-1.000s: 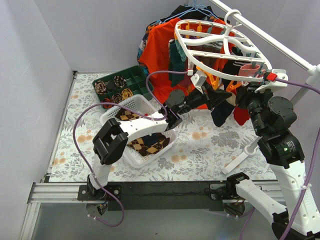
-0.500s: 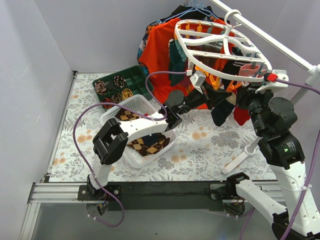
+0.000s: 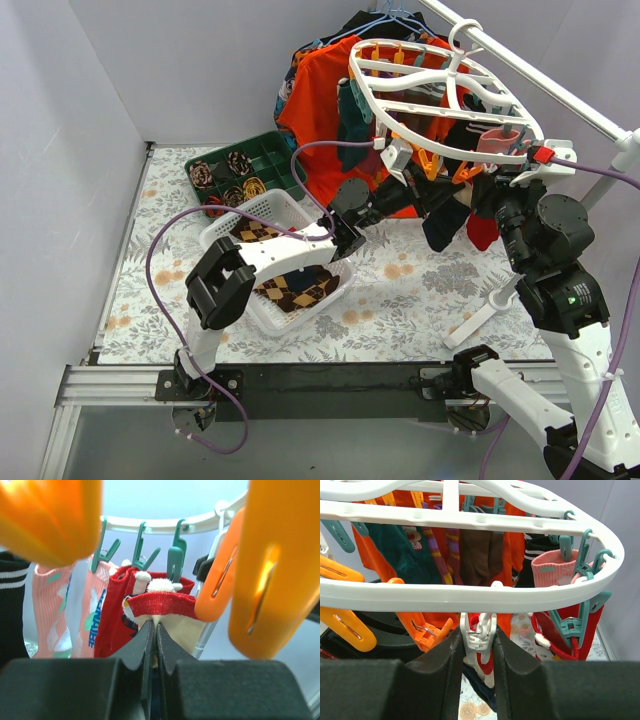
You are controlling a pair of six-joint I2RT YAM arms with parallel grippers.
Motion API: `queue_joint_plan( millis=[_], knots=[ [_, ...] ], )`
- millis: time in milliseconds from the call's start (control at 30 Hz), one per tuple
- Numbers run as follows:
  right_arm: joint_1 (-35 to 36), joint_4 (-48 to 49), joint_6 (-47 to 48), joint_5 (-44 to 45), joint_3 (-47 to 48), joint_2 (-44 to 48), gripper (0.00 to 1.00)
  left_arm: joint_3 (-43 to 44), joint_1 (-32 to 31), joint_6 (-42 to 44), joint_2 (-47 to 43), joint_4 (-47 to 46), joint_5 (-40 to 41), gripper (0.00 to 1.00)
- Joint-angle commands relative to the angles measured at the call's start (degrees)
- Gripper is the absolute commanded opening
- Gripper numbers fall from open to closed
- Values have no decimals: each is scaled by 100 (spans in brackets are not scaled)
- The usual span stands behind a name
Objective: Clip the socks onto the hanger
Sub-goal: Clamp the sock onto the hanger.
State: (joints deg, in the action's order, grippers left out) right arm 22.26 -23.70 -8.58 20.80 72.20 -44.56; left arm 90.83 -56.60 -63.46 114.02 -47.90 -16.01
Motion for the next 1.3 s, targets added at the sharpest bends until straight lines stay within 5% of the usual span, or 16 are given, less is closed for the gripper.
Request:
queue_joint_plan(
  millis=[0,800,933,1267],
  knots=[
    [24,199,58,-50,-40,26,1,286,-53,53,-134,-26,98,0],
    [15,208,102,12,-93,105,1,181,-79,-281,-389,-299,10,0],
    [15,208,111,30,-49,140,23,137,-79,-298,-389,-334,-7,0],
    [15,182,128,-5,30,281,50,-56,-79,-413,-363,-615,-78,16]
  ],
)
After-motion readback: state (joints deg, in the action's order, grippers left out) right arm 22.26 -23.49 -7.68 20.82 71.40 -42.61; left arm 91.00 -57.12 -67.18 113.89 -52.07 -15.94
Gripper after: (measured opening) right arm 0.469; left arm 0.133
